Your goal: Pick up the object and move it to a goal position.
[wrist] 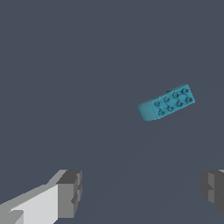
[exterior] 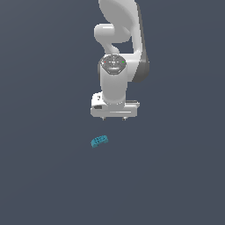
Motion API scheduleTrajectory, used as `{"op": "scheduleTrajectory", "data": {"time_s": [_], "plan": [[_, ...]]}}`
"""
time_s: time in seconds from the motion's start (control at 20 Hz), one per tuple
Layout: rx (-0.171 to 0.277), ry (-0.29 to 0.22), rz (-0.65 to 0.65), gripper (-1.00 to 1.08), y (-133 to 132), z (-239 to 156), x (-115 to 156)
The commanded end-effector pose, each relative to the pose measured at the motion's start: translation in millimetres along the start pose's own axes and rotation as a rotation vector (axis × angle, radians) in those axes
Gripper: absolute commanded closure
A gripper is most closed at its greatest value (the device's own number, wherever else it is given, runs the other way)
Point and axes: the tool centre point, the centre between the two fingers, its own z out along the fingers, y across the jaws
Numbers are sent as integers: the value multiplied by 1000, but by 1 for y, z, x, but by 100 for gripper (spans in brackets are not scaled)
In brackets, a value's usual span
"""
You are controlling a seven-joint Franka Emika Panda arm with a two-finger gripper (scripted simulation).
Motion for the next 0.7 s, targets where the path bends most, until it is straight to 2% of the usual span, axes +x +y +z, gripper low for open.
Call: {"op": "scheduleTrajectory", "data": {"time_s": [0.0,0.65], "plan": [[0,0,0,-92,0,0,0],[25,1,-18,-92,-15,-13,-1]]}}
